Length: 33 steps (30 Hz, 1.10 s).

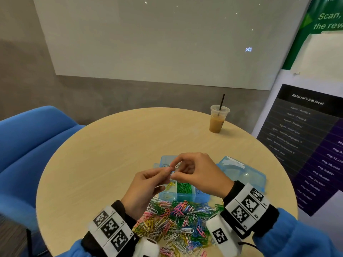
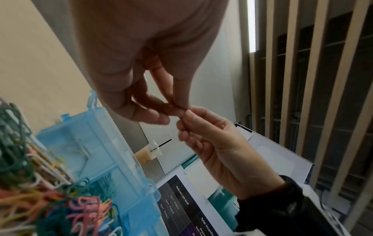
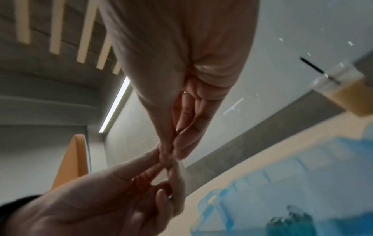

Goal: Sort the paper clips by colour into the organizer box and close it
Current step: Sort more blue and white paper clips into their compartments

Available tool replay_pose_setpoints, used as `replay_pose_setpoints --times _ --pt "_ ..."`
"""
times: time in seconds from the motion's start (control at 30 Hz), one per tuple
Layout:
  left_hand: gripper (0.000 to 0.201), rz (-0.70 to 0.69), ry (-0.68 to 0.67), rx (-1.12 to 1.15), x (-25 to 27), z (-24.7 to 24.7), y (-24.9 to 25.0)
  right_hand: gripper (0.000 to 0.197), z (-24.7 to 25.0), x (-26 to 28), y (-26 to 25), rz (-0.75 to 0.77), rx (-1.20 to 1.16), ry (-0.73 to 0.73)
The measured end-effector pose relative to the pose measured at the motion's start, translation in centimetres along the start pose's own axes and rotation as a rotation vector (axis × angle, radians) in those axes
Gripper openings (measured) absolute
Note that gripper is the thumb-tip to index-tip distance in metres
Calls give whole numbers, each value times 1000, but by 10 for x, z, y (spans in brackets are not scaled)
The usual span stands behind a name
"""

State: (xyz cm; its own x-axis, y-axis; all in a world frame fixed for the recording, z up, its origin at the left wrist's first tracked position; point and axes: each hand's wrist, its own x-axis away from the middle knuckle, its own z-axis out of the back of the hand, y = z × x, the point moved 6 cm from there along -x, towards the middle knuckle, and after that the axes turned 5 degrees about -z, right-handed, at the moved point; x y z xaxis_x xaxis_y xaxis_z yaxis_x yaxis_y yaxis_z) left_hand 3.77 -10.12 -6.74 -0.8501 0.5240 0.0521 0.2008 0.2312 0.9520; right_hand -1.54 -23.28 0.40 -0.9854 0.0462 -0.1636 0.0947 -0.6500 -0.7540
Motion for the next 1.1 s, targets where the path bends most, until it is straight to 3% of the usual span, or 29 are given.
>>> replay_pose_setpoints --times 0.13,0.27,0.37,0.57,0.77,0.93,1.1 --pt "32 16 -61 -69 4 -5 3 6 10 2 3 4 53 40" --pt "31 28 -132 -90 7 -5 12 5 36 4 33 -179 278 150" --pt "26 37 -135 -117 7 -2 18 12 40 17 45 -246 439 85" --pt "23 62 -139 -104 5 3 19 10 35 35 43 -183 459 14" --pt "26 86 -138 -81 3 4 17 8 9 50 50 -157 462 -204" --pt "27 109 -142 -77 2 4 14 26 8 58 66 -255 641 -306" --pt "27 134 -142 -89 3 2 10 25 5 65 80 -321 691 -320"
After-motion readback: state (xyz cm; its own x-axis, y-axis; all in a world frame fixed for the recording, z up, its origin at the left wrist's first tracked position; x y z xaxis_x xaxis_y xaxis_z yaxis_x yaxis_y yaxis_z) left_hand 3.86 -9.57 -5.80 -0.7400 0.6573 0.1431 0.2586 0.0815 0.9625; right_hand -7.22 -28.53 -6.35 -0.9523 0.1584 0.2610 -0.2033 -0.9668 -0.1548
